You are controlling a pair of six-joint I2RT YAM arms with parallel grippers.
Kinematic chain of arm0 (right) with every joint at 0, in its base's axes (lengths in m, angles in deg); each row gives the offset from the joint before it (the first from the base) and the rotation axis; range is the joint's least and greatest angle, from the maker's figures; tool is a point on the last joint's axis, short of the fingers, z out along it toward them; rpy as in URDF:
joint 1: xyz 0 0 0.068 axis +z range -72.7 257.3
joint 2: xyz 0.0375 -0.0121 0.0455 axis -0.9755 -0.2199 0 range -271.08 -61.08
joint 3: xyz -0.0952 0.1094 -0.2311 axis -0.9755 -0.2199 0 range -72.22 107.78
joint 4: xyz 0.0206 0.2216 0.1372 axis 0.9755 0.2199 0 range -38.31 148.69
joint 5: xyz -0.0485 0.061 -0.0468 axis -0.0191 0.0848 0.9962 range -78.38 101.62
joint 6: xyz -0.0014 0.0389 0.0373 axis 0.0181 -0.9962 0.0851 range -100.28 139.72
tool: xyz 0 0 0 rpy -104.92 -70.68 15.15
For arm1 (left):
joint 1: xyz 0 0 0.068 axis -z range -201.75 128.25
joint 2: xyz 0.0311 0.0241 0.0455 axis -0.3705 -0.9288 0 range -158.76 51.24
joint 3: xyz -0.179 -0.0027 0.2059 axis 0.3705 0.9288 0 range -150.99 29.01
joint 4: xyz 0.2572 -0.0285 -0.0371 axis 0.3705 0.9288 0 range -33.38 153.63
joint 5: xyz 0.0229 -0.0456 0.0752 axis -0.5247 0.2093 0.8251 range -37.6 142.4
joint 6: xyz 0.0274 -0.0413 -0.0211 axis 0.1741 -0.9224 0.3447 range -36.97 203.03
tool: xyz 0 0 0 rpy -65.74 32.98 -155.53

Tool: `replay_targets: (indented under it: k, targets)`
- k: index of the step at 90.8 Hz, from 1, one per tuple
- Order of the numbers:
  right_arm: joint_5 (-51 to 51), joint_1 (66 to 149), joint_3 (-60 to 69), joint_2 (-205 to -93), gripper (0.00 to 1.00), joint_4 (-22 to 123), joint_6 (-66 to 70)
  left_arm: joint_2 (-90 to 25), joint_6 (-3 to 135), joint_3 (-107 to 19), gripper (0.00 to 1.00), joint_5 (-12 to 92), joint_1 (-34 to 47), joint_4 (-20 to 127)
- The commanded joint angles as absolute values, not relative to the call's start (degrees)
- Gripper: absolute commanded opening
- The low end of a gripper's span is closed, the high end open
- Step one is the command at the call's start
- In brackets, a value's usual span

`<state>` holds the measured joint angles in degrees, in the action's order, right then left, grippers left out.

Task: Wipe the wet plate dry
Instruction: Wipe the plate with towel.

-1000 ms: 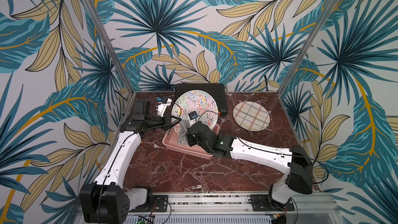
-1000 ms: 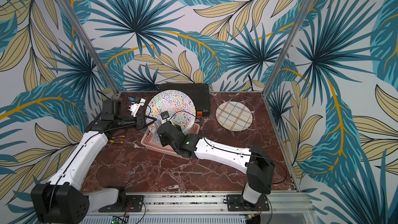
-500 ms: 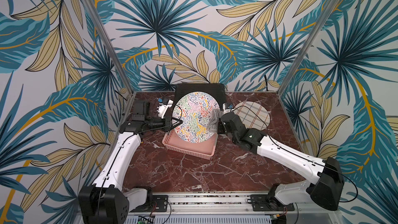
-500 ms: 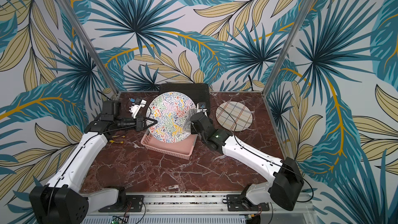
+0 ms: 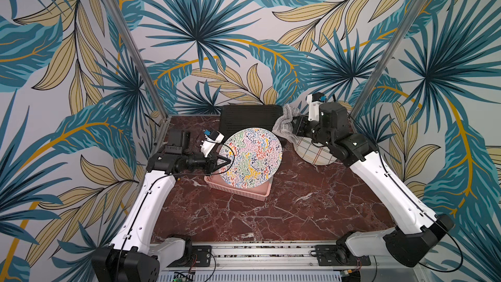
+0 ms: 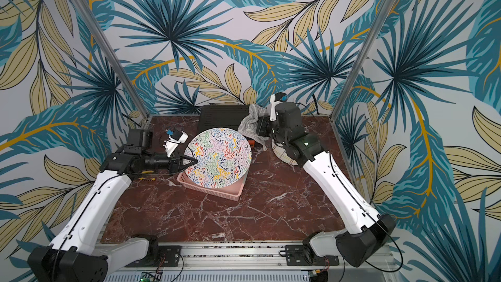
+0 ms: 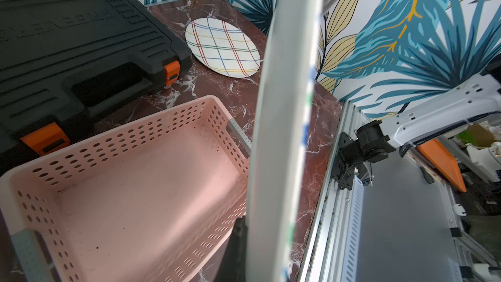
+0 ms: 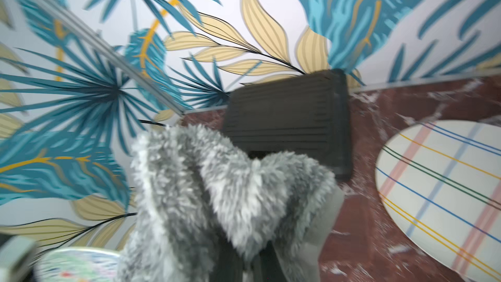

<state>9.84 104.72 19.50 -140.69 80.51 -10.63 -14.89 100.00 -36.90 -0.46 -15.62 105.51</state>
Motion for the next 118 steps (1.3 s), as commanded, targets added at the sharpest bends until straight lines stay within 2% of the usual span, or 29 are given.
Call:
replay_targets:
  k: [1,10,29,48,98,118]
  targets:
    - [-4.0,104.9,24.0,-146.4,0.0,84.5,-13.3,-13.5,108.5,-40.2,0.0,2.3,-13.3,108.2]
    - [-12.8,105.5,31.0,-153.5,0.0,85.2,-14.9,-14.4,112.8,-42.7,0.0,4.5,-11.0,110.9]
    - [-22.4,110.4,51.1,-168.3,0.0,98.7,-10.3,-16.6,118.4,-46.5,0.0,6.1,-7.4,114.5]
    - [-33.0,114.6,60.0,-175.9,0.0,108.0,-5.1,-17.9,122.8,-48.3,0.0,8.8,-5.0,116.6]
    - [-41.9,116.7,56.9,-176.9,0.0,118.9,8.6,-19.8,123.1,-51.2,0.0,9.7,-3.9,115.6]
    - [-44.4,115.5,49.7,-172.1,0.0,114.1,9.0,-19.5,121.5,-50.9,0.0,10.5,-3.9,114.6]
